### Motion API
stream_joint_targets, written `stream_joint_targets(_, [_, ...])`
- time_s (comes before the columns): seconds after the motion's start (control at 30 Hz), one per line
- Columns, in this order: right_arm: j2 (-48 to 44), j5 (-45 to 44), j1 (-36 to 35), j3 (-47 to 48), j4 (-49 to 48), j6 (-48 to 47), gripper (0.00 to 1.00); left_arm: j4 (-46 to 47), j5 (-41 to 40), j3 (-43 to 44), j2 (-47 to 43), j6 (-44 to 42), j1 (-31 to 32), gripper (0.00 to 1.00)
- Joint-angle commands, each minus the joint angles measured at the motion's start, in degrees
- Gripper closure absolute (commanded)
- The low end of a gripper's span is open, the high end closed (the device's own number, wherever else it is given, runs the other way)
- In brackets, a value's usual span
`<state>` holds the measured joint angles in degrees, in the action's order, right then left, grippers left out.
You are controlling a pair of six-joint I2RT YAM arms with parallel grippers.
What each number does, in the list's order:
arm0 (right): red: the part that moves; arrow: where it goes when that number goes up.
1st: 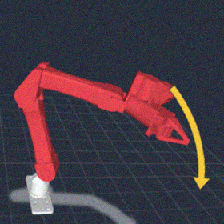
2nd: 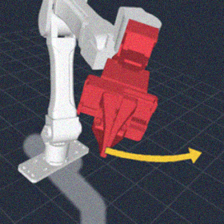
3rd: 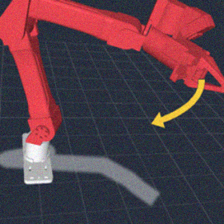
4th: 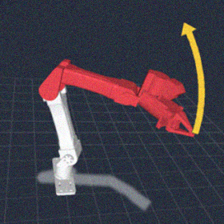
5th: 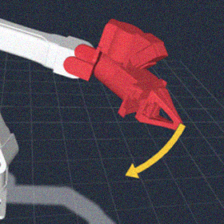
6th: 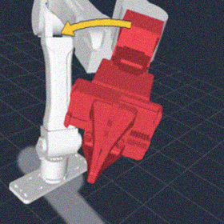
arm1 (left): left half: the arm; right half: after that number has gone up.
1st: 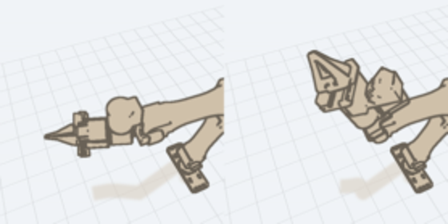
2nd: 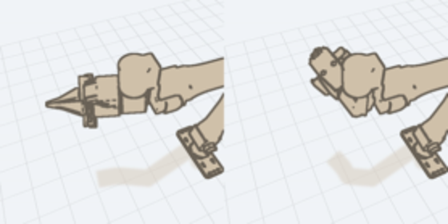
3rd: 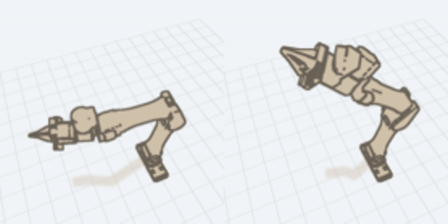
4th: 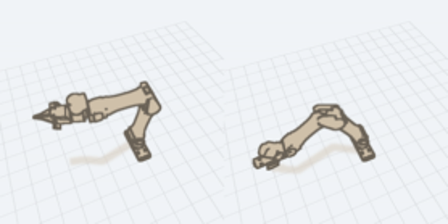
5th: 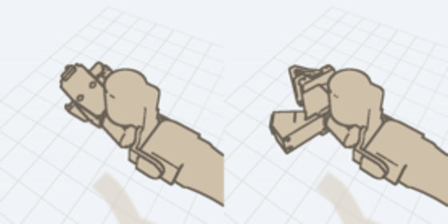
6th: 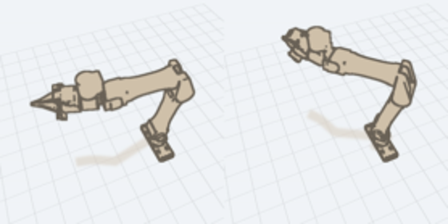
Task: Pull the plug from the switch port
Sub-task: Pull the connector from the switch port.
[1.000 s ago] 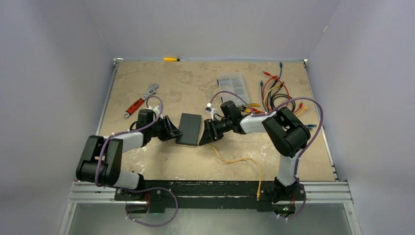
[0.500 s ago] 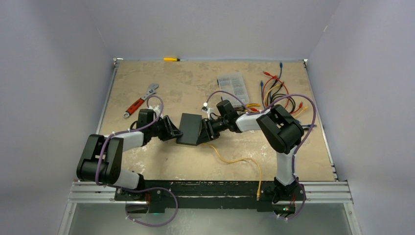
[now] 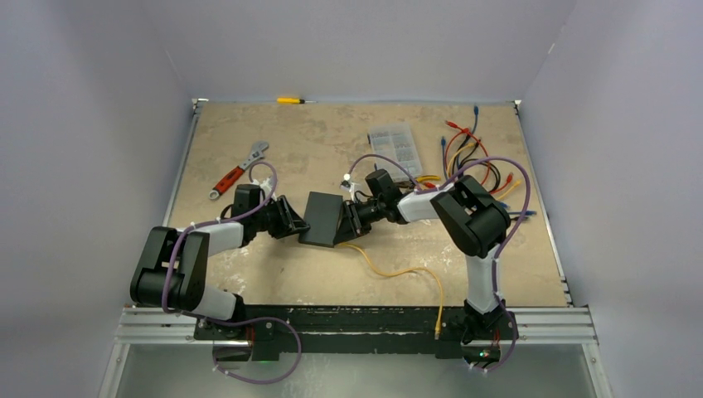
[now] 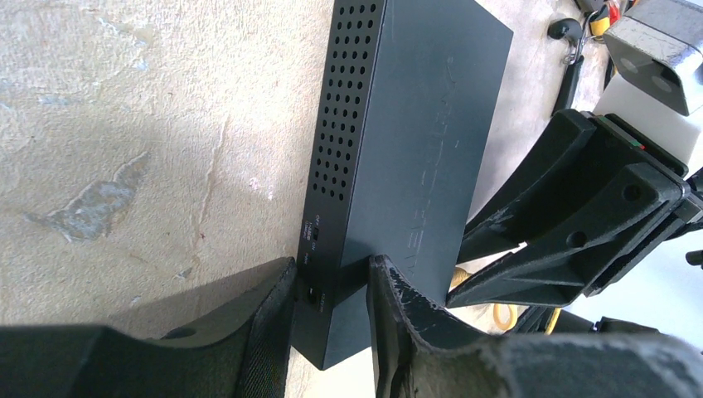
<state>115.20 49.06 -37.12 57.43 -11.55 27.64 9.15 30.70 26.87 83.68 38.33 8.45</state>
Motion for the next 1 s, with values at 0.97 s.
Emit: stream_joint_targets(0.97, [0.9,-6.66,-0.54,-1.39,5.86,-4.88,1.0,-6.22,-6.91,-1.31,2.26,-1.32,0.96,0.81])
